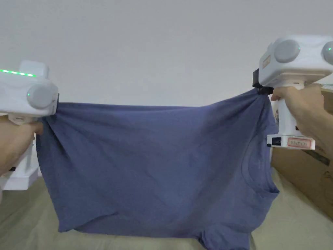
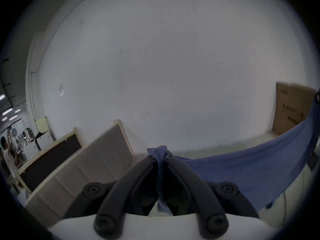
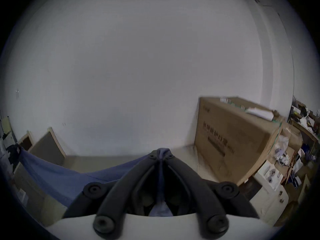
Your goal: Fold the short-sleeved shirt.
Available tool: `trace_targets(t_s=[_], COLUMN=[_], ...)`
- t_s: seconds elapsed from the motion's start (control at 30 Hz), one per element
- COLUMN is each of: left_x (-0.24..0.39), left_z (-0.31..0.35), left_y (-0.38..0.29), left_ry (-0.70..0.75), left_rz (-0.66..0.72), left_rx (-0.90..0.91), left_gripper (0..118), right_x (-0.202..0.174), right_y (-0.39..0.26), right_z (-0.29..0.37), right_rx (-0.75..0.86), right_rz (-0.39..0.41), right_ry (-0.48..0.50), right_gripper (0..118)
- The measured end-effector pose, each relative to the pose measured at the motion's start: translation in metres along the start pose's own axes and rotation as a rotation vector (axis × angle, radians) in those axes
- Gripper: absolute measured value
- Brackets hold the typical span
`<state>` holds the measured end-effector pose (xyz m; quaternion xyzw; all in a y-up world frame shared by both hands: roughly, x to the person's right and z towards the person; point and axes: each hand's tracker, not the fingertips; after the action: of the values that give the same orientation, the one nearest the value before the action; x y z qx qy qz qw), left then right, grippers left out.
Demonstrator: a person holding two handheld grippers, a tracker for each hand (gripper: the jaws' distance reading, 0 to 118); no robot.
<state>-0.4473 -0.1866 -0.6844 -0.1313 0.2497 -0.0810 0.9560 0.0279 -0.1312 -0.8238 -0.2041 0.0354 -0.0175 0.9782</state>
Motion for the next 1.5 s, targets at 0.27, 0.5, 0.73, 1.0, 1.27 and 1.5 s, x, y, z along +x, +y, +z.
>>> trace_targets(t_s=[0.27, 0.5, 0.73, 1.0, 1.27, 1.5], left_x=[0.068, 0.089, 0.050, -0.011, -0.047, -0.084], left_z=[-0.086, -0.083, -0.003, 0.164, 0.314, 0.402], left_y=[-0.193, -0.282, -0.285, -0.315, -0.389, -0.441], left_ry=[-0.067, -0.095, -0.153, -0.178, -0.196, -0.189], left_rz=[-0.090, -0.109, -0.059, -0.096, -0.141, -0.113], left_rx=[-0.361, -0.490, -0.469, -0.482, -0.581, -0.633], left_gripper=[1, 1, 1, 1, 1, 1], right_x=[0.004, 0.010, 0.047, 0.082, 0.102, 0.132], right_y=[-0.173, -0.286, -0.323, -0.389, -0.488, -0.542], right_z=[-0.124, -0.150, -0.087, 0.074, 0.216, 0.299], right_rx=[-0.320, -0.490, -0.530, -0.549, -0.625, -0.654], right_rz=[0.014, 0.038, -0.012, -0.049, -0.044, -0.078], right_ry=[-0.038, -0.054, -0.007, 0.058, 0.096, 0.111], right_gripper=[0, 0, 0, 0, 0, 0])
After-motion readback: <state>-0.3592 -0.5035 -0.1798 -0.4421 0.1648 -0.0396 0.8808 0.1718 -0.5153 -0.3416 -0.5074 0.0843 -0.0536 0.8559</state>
